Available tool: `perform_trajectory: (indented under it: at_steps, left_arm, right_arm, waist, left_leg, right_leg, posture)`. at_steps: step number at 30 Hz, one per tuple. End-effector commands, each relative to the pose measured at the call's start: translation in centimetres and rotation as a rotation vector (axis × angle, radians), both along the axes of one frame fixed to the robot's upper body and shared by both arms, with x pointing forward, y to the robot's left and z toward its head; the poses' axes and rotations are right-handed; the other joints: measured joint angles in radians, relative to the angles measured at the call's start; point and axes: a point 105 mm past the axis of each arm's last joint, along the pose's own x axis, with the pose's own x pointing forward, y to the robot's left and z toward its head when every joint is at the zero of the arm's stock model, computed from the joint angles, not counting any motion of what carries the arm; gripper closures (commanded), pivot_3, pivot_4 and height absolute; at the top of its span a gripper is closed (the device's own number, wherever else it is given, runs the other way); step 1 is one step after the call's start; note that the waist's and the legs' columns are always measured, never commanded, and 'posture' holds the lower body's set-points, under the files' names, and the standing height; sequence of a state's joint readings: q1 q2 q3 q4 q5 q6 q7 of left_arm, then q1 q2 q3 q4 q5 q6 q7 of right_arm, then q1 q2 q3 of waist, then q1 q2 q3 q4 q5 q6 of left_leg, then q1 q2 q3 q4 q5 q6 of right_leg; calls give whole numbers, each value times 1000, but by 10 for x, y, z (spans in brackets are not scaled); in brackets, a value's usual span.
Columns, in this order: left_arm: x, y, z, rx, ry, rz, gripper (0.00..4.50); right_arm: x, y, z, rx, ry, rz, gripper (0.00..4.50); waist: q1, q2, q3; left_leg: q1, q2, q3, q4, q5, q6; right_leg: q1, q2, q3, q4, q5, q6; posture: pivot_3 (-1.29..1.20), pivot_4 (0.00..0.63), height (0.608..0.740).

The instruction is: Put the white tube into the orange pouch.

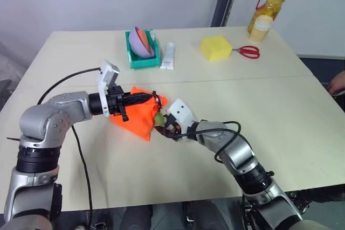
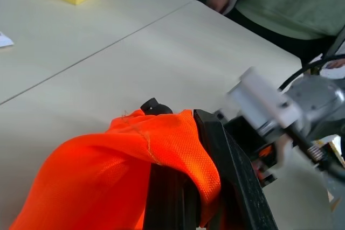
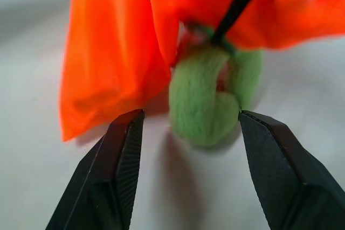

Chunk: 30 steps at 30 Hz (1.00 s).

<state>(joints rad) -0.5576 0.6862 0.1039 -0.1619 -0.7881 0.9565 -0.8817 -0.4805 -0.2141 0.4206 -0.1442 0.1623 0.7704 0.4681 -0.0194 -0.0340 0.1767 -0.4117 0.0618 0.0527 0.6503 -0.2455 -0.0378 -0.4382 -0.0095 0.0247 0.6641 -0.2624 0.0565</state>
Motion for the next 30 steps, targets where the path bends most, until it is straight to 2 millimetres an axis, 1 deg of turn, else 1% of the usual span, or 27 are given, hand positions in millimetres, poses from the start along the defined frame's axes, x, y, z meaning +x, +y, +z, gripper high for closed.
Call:
perform_trajectory:
  at_steps: [1, 3, 4, 6, 7, 8, 12, 14, 16, 18, 21, 23, 25, 27, 30]
  left_arm:
    - [-6, 0, 14, -10, -64, -17, 4500]
    - [-7, 0, 14, -12, -64, -16, 4500]
    - [-8, 0, 14, -13, -65, -15, 4500]
    - [-8, 0, 14, -14, -66, -15, 4500]
    - [-8, 0, 14, -15, -65, -15, 4500]
    - [-8, 0, 14, -16, -65, -15, 4500]
    - [-9, -2, 14, -6, -71, -21, 4500]
    - [-10, -3, 14, 5, -85, -28, 4500]
    - [-8, -3, 18, 34, -119, -34, 4500]
    - [-2, -2, 23, 67, -159, -26, 4500]
    - [10, 2, 33, 114, -226, -26, 4500]
    - [19, 3, 38, 144, -260, -29, 4500]
    - [28, 4, 44, 177, -310, -32, 4500]
    - [39, 4, 54, 212, -363, -33, 4500]
    - [45, 3, 62, 285, -444, -79, 4500]
  right_arm:
    - [5, 6, 9, 13, -49, 6, 1641]
    - [6, 5, 8, 11, -53, -2, 2153]
    - [8, 3, 8, 8, -61, -9, 2494]
    - [12, -1, 10, 13, -69, -37, 3448]
    - [15, -5, 13, 14, -83, -56, 4070]
    - [18, -8, 16, 17, -92, -71, 4471]
    - [20, -21, 26, 14, -124, -98, 4471]
    - [19, -34, 31, -6, -149, -113, 4471]
    - [17, -52, 38, -27, -178, -123, 4471]
    - [12, -69, 48, -42, -204, -124, 4471]
    - [6, -85, 62, -63, -242, -116, 4471]
    - [3, -90, 69, -78, -267, -101, 4471]
    - [-1, -90, 74, -80, -279, -79, 4471]
    - [-5, -86, 78, -76, -283, -52, 4471]
    - [-9, -80, 78, -72, -280, -20, 4471]
  waist:
    - [0, 0, 0]
    - [0, 0, 0]
    - [0, 0, 0]
    - [0, 0, 0]
    - [0, 0, 0]
    - [0, 0, 0]
    - [0, 0, 0]
    - [2, 0, 0]
    - [5, 0, 0]
    - [8, 0, 0]
    - [7, 0, 0]
    - [5, 0, 0]
    - [2, 0, 0]
    - [2, 0, 0]
    - [4, 0, 0]
  left_leg:
    - [0, 0, 0, 0, 0, 0]
    - [0, 0, 0, 0, 0, 0]
    - [0, 0, 0, 0, 0, 0]
    - [0, 0, 0, 0, 0, 0]
    - [0, 0, 0, 0, 0, 0]
    - [0, 0, 0, 0, 0, 0]
    - [0, 0, 0, 0, 0, 0]
    - [0, 0, 0, 0, 0, 0]
    - [0, 0, 0, 0, 0, 0]
    - [0, -1, 0, 0, 0, 0]
    - [0, -2, 2, 0, 0, 0]
    - [0, -1, 1, 1, 0, 0]
    - [0, -1, 1, 1, 0, 0]
    - [0, -1, 1, 0, 0, 0]
    - [0, -1, 2, 0, 0, 0]
  right_leg:
    - [0, 0, 0, 0, 0, 0]
    - [0, 0, 0, 0, 0, 0]
    - [0, 0, 0, 0, 0, 0]
    - [0, 0, 0, 0, 0, 0]
    - [0, 0, 0, 0, 0, 0]
    - [0, 0, 0, 0, 0, 0]
    - [0, 0, 0, 0, 0, 0]
    - [0, 0, 0, 0, 0, 0]
    - [0, 0, 0, 0, 0, 0]
    - [0, -1, 0, 0, 0, 0]
    - [1, -1, 0, 0, 0, 0]
    - [0, 0, 0, 0, 0, 0]
    - [0, 1, 0, 0, 0, 0]
    - [0, 1, 0, 0, 0, 0]
    - [0, 1, 0, 0, 0, 0]
  posture:
    - [0, 150, 726]
    - [0, 150, 726]
    - [0, 150, 726]
    - [0, 150, 726]
    - [0, 150, 726]
    - [0, 150, 726]
    - [0, 150, 726]
    - [0, 150, 726]
    - [0, 150, 726]
    - [0, 150, 726]
    - [0, 150, 726]
    - [0, 150, 726]
    - [0, 150, 726]
    - [0, 150, 726]
    - [0, 150, 726]
